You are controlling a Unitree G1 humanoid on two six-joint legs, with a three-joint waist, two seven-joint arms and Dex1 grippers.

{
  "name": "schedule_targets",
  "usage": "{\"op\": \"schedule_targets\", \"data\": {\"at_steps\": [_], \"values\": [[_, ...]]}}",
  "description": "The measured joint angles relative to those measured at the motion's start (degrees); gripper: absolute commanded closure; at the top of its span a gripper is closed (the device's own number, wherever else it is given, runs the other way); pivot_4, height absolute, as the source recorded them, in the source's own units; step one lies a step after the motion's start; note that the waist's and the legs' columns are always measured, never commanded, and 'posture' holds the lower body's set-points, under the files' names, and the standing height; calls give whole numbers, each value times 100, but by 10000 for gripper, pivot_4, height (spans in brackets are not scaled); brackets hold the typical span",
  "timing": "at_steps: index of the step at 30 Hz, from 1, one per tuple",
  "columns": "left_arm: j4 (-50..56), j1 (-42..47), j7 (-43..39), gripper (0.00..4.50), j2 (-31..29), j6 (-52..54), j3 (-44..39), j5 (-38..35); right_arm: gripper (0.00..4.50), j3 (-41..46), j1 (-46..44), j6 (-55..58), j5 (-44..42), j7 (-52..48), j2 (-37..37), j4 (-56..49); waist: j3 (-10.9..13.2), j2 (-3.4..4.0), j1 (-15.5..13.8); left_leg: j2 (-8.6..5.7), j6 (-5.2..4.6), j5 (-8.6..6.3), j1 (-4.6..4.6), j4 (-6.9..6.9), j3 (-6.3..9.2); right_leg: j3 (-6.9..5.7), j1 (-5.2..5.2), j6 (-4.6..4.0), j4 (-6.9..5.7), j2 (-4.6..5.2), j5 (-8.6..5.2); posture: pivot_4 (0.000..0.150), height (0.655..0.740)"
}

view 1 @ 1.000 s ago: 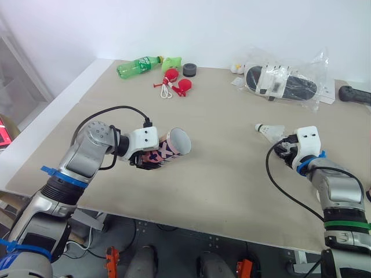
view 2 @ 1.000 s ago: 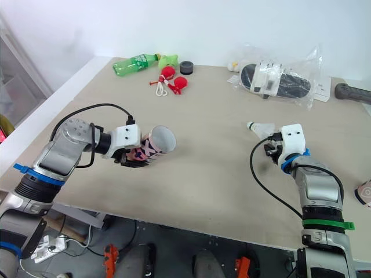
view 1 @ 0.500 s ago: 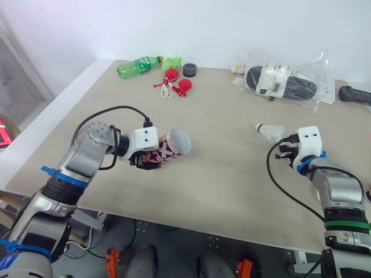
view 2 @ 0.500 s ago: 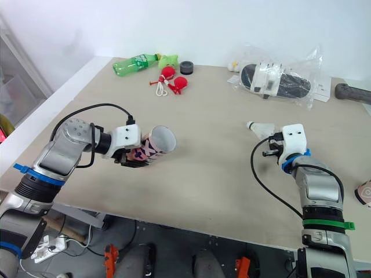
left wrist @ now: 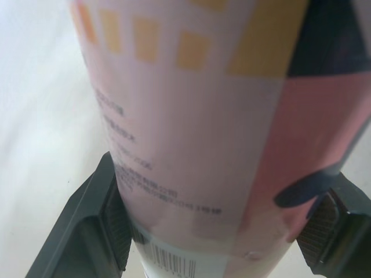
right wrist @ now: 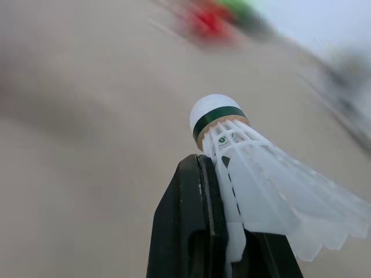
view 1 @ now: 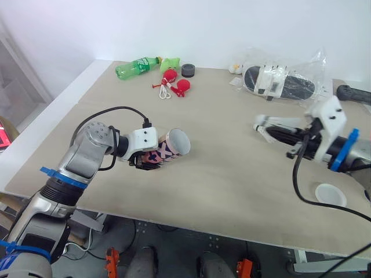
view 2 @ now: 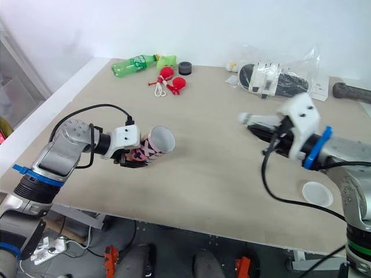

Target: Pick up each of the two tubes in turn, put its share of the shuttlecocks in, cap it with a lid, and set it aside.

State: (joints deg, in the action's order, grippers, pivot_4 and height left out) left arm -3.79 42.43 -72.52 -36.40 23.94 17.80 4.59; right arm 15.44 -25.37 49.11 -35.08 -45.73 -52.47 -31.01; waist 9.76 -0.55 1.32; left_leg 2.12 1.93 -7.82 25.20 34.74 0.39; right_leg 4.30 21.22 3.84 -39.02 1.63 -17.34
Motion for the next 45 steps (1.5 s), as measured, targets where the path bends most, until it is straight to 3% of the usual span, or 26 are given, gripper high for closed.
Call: {"op": "schedule_targets", "data": {"at_steps": [2, 4, 8, 9, 14, 19, 22, 29, 34, 38, 41, 45], "values": [[-11, 10, -3, 14362, 14, -10, -2, -6, 44615, -415, -490, 75, -87, -68, -5, -213, 1, -9, -14, 0, 0, 0, 2, 1, -2, -1, 0, -2, 4, 4, -2, 1500, 7400], [-15, 32, -13, 14362, 39, -19, 14, -7, 44615, -1373, -1233, 113, 47, -143, 25, -399, 0, -10, -27, -5, 0, 0, 7, 1, -5, -4, 8, -21, 10, 16, -13, 1500, 7400], [-4, 40, -34, 14362, 64, -24, 15, -16, 44615, -2324, -1736, 109, 406, -131, 256, -412, -1, -14, -47, -21, 0, 0, 16, 0, -4, -9, 9, -39, 9, 34, -18, 1500, 7400], [26, 35, -33, 14362, 90, -21, 10, -27, 44615, -2980, -1952, -18, 858, -139, 303, -290, -2, -15, -71, -37, -1, -1, 25, 1, 0, -15, 9, -22, 6, 50, -9, 1500, 7400], [63, 17, -4, 14362, 88, 19, 0, -25, 44615, -3751, -2048, -376, 1644, -43, 710, 155, -3, -17, -75, -42, -5, -1, 32, 1, 5, -19, 7, -18, 4, 50, -9, 1500, 7400], [103, -2, 5, 14362, 82, 32, -2, -22, 44615, -3835, -2056, -456, 1868, -49, 1000, 199, -3, -17, -79, -42, -5, 0, 32, 1, 7, -22, 5, -19, 3, 50, -10, 1500, 7400], [105, -4, 11, 14362, 82, 41, -4, -21, 36291, -3830, -2069, -466, 1917, -71, 1131, 200, -3, -17, -79, -42, -5, 0, 32, 1, 9, -23, 4, -19, 3, 49, -10, 1500, 7400], [111, -9, 5, 14362, 75, 17, -3, -18, 1871, -3381, -2131, -370, 1893, -185, 1126, 195, -3, -17, -79, -41, -5, 0, 32, 1, 10, -24, 4, -19, 3, 48, -9, 1500, 7400], [103, -6, 9, 14362, 81, 21, -4, -16, 458, -2942, -2136, -164, 1451, -447, 1064, -1, -3, -17, -79, -41, -5, 0, 32, 1, 13, -27, 3, -20, 3, 48, -9, 1500, 7400], [109, -17, 31, 14362, 109, 19, -10, -23, 458, -1910, -1825, 226, 984, -457, 772, -76, -4, -33, -99, -44, -5, -1, 33, 2, 13, -30, -3, -19, 6, 55, -10, 1500, 7400], [111, -43, 75, 14362, 104, 20, -19, -28, 458, -965, -1398, 451, 1281, 460, 745, 646, -11, -41, -102, -44, -7, 1, 31, 2, 8, -25, 1, -21, 5, 55, -5, 1500, 7400], [107, -48, 73, 14362, 91, 22, -20, -30, 458, -624, -1234, 764, 1835, 1537, 941, 1532, -13, -38, -100, -40, -10, 3, 27, -3, 7, -22, 3, -26, 3, 47, -5, 1500, 7400]]}}
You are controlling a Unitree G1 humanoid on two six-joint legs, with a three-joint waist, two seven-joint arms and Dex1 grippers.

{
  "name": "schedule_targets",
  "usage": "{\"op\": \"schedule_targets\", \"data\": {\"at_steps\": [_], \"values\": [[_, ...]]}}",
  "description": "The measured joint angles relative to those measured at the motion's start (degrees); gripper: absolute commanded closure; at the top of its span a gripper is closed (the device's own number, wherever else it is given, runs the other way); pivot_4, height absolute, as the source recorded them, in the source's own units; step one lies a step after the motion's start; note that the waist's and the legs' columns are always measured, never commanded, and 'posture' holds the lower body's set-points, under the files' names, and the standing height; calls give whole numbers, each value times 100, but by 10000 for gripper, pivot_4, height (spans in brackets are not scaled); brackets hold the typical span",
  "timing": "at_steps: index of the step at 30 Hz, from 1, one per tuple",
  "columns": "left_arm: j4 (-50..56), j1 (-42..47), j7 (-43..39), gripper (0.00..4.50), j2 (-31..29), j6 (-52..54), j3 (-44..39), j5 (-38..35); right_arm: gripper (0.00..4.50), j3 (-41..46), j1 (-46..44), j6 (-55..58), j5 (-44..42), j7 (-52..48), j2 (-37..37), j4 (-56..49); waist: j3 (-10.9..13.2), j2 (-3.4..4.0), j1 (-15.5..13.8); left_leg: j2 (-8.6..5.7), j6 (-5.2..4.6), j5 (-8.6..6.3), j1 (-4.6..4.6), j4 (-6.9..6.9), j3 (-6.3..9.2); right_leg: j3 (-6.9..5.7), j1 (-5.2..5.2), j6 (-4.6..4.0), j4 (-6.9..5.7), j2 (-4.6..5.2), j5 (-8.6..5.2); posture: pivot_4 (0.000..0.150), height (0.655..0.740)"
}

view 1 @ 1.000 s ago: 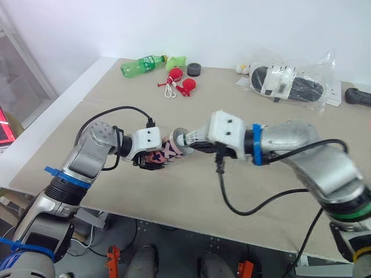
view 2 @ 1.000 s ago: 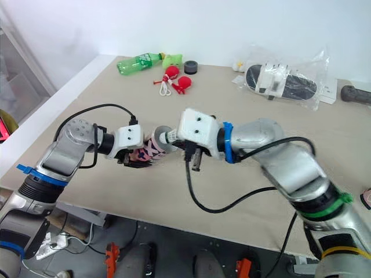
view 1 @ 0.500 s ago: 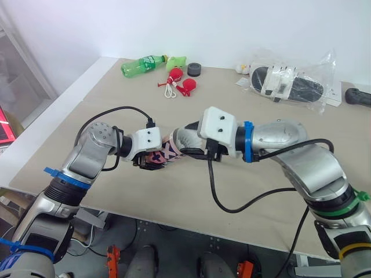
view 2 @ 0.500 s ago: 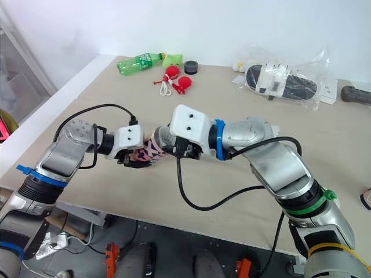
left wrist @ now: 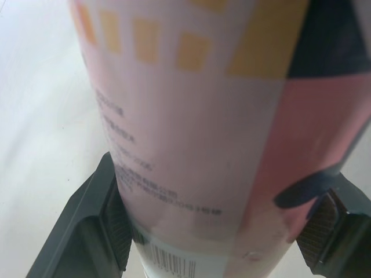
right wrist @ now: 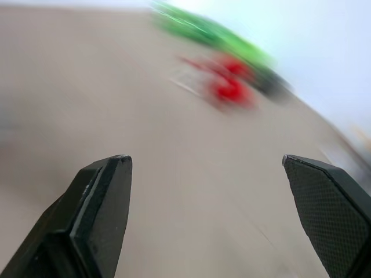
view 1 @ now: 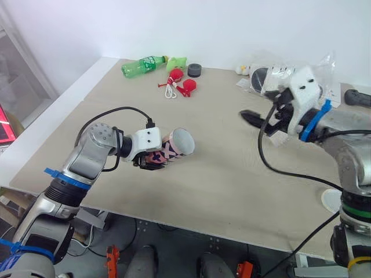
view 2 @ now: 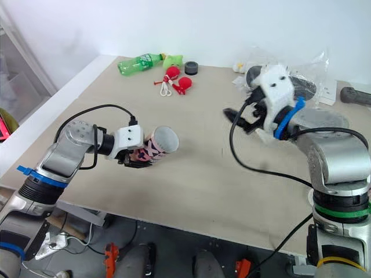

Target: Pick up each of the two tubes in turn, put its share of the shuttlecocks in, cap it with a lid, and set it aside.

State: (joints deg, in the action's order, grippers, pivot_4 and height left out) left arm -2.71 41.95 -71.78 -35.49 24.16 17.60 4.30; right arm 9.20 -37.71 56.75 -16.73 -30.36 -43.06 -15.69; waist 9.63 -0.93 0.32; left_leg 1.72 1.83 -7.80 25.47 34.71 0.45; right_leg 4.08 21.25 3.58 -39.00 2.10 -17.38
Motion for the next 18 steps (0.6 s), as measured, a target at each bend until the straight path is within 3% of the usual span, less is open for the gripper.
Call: {"op": "schedule_targets", "data": {"at_steps": [6, 18], "values": [[-1, 5, -4, 14362, 19, -3, 0, -37, 458, 64, 564, 25, 356, 724, 336, 706, -1, 3, -19, -10, -1, 0, 4, -5, -4, 5, 0, 8, 0, 6, -5, 1500, 7400], [12, -13, 25, 14362, 6, 3, -1, -43, 458, -30, 636, -392, 770, 1431, 799, 1636, -1, 2, -16, -7, -1, 0, 2, -4, -2, 3, -1, 9, 1, 1, -4, 1500, 7400]]}}
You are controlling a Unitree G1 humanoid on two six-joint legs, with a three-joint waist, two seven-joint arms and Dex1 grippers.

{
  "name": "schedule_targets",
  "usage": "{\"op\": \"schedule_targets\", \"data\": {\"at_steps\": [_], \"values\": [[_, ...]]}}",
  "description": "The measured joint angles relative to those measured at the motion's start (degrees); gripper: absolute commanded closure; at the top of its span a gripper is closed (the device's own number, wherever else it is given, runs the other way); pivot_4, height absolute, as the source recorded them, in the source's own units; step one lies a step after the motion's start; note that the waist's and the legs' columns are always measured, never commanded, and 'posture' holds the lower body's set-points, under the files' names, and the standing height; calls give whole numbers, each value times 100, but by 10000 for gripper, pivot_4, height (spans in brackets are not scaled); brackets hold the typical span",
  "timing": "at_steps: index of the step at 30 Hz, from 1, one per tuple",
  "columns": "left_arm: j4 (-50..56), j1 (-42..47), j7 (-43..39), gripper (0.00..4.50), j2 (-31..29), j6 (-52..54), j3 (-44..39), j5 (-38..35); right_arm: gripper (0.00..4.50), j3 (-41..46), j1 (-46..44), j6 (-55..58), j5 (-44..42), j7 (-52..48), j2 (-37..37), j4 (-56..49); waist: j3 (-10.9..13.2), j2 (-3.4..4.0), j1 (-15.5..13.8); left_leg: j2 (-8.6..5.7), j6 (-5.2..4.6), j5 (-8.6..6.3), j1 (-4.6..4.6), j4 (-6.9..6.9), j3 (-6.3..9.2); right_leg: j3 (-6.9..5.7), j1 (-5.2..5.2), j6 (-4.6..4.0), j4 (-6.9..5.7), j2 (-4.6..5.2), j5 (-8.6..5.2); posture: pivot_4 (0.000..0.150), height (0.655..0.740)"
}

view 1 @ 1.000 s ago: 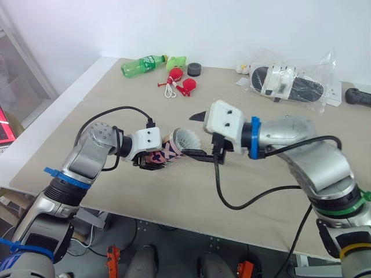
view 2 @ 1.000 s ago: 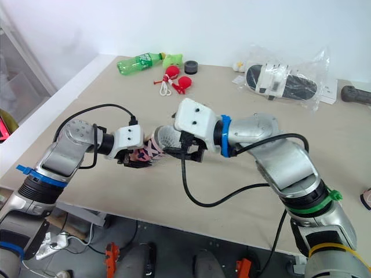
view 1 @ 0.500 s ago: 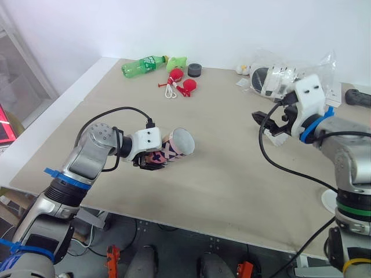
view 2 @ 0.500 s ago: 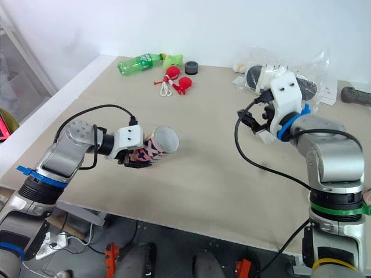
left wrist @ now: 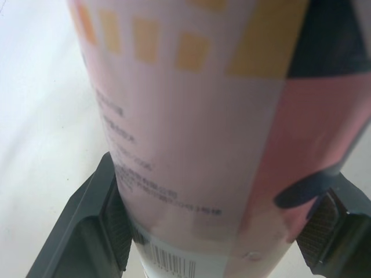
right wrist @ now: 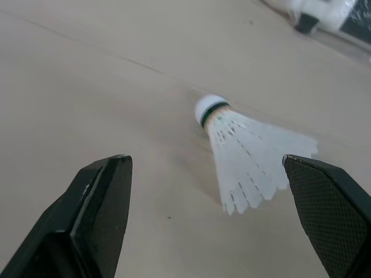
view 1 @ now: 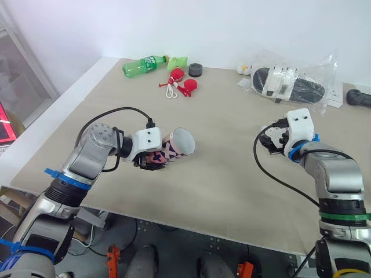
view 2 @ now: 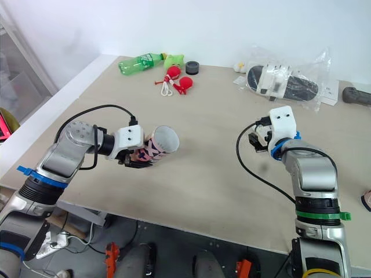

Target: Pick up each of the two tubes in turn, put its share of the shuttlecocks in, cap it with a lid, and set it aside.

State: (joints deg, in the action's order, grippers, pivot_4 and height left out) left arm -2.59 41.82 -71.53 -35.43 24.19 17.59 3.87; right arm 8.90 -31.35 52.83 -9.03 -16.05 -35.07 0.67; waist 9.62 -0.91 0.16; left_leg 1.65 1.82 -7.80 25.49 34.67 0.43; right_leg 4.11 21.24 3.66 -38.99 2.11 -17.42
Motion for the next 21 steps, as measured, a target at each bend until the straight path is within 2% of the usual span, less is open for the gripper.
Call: {"op": "schedule_targets", "data": {"at_steps": [9, 15, 18, 21], "values": [[64, -32, 13, 14362, -68, 73, -9, -9, 458, -28, -326, -601, 190, 272, 526, 1018, 0, 1, 54, 2, 0, 0, -2, -1, 0, 1, 0, 0, 0, -4, 2, 1500, 7400], [84, -39, 25, 14362, -85, 105, -9, -8, 458, 111, -1093, -1492, 199, 577, 889, 2515, 0, 1, 91, 0, -5, 3, -6, -1, 0, 1, -4, 2, 0, -1, 7, 1500, 7400], [99, -44, 23, 14362, -94, 117, -9, -12, 458, 129, -1236, -1772, 201, 634, 920, 2946, 0, 1, 91, 0, -5, 3, -6, -2, -1, 2, -4, 2, 0, -1, 6, 1500, 7400], [143, -69, 33, 14362, -119, 129, -11, -13, 7845, 133, -1258, -2037, 199, 657, 956, 3227, 0, 2, 102, 1, -5, 3, -6, -3, -1, 3, -3, 2, 0, -2, 6, 1500, 7400]]}}
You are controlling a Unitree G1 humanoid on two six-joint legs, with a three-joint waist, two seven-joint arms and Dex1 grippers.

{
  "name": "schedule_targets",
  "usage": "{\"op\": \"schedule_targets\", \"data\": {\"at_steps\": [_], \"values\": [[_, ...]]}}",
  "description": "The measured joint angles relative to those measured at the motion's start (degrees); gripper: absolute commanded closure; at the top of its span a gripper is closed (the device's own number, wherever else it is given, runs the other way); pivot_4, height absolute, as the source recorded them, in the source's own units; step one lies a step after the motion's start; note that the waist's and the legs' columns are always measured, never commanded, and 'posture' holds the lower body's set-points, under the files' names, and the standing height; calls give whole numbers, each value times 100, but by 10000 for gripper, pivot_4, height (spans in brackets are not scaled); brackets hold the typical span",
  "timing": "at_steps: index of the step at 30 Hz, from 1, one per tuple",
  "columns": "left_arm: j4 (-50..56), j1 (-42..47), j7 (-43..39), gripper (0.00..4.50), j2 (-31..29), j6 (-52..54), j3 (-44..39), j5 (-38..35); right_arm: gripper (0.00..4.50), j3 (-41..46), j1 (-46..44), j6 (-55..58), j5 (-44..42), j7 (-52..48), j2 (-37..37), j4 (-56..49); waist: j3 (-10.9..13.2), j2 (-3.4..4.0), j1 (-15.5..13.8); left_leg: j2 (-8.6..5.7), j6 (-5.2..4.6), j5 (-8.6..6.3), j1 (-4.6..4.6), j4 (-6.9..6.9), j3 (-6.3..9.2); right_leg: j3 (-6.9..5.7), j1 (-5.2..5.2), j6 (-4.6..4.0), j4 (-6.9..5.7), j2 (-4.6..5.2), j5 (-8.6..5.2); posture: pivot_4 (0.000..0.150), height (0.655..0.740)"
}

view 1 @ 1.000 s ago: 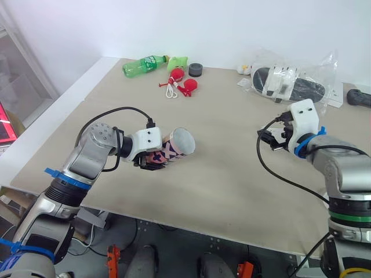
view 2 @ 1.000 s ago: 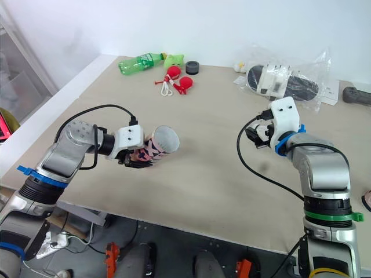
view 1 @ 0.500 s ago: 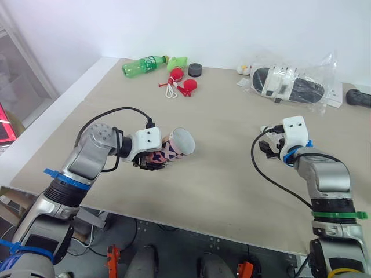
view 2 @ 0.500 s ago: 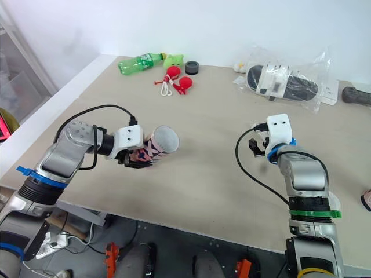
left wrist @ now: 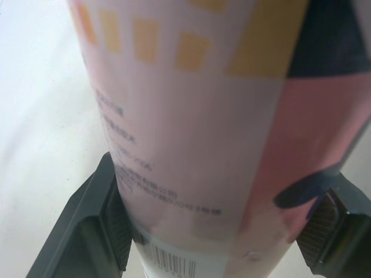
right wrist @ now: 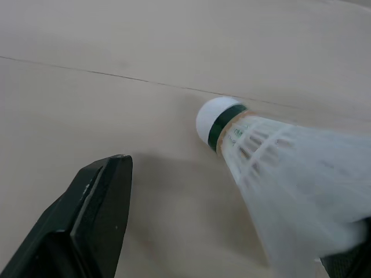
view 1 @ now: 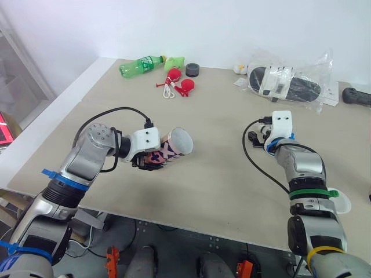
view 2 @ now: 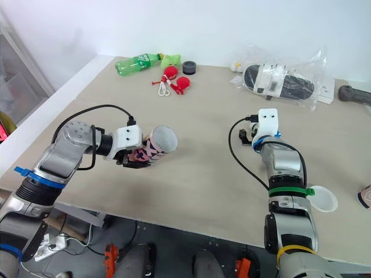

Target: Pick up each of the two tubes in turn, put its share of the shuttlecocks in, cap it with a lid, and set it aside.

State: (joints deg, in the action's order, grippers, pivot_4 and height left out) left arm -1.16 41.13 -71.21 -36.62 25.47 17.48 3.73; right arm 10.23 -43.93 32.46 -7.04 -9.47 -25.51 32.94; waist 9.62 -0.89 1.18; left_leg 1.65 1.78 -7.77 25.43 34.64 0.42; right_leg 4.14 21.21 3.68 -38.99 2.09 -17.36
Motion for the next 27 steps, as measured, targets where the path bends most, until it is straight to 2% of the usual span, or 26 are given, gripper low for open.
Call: {"op": "schedule_targets", "data": {"at_steps": [2, 3, 4, 7, 8, 10, 12, 15, 16, 18, 22, 25, 27], "values": [[26, -17, 18, 14362, -8, 9, -2, 0, 17630, -1, -13, -119, 3, 20, 11, 91, 0, 0, 2, 1, 0, 0, 0, 0, 1, 0, 0, 0, 0, -1, 0, 1500, 7400], [43, -27, 33, 14362, -12, 15, -2, -3, 20697, -1, -18, -156, 5, 33, 10, 121, 0, 0, 2, 0, 0, 0, 0, 0, 0, 0, 0, 0, 0, -1, 0, 1500, 7400], [56, -31, 44, 14362, -15, 37, -2, -9, 26868, -1, -18, -186, 6, 54, 9, 149, 0, 0, 3, 1, 0, 0, 0, 0, 0, 0, 0, 0, 0, -1, 0, 1500, 7400], [62, -31, 55, 14362, -20, 73, -2, -24, 34358, -1, -18, -240, 14, 62, 3, 179, 0, 0, 6, 1, 0, 0, -1, 0, 0, 0, 0, 0, 0, -1, 0, 1500, 7400], [62, -32, 55, 14362, -20, 74, -2, -24, 39268, -2, -18, -244, 18, 59, 1, 179, 0, 0, 6, 1, 0, 0, -1, 0, 0, 0, 0, 0, 0, -1, 0, 1500, 7400], [63, -29, 57, 14362, -21, 77, -1, -28, 43744, -55, 6, -267, 53, -48, -31, 106, 0, 0, 7, 1, 0, 0, -1, -1, 0, 0, 0, 0, 0, -1, 0, 1500, 7400], [64, -25, 55, 14362, -20, 76, 1, -35, 43744, -189, 137, -268, 63, -331, -129, -229, 1, 3, 4, 0, 0, 0, 0, -1, 0, 1, 0, 1, 0, 0, -1, 1500, 7400], [59, -12, 41, 14362, -23, 71, 4, -44, 43744, -736, 418, -432, 20, -1475, -633, -1355, 12, 28, 5, -4, 0, 0, 3, -1, -3, 5, 3, 6, 0, 1, -3, 1500, 7400], [48, 0, 28, 14362, -24, 65, 15, -40, 43744, -1041, 489, -586, -141, -2390, -1090, -2248, 12, 45, 2, -3, 1, -1, 3, -1, -5, 6, 5, 9, 0, 1, -4, 1500, 7400], [17, 12, 13, 14362, -22, 56, 21, -35, 43744, -1218, 406, -624, -451, -3313, -1598, -3299, 10, 50, 0, 0, 1, -1, 2, -4, 3, 0, 3, 36, 0, -5, -23, 1500, 7400], [-72, 33, 13, 14362, 11, -21, 28, -26, 43744, -1523, 106, -337, -898, -4641, -2444, -4723, 6, 39, -16, 7, 2, -1, -4, -1, 11, -9, -5, 31, 1, -7, -25, 1500, 7400], [-167, 72, -7, 14362, 32, -58, 34, -22, 43744, -1885, 6, -89, -1040, -5221, -2666, -5412, 4, 36, -8, 8, 1, -1, -7, 1, 8, -6, -6, 29, 1, -4, -22, 1500, 7400], [-196, 82, -4, 14362, 45, -71, 33, -20, 43744, -2341, -43, -77, -833, -5450, -2762, -5599, 4, 35, -10, 7, 1, 0, -7, 5, 1, -5, -3, 30, 1, 1, -20, 1500, 7400]]}}
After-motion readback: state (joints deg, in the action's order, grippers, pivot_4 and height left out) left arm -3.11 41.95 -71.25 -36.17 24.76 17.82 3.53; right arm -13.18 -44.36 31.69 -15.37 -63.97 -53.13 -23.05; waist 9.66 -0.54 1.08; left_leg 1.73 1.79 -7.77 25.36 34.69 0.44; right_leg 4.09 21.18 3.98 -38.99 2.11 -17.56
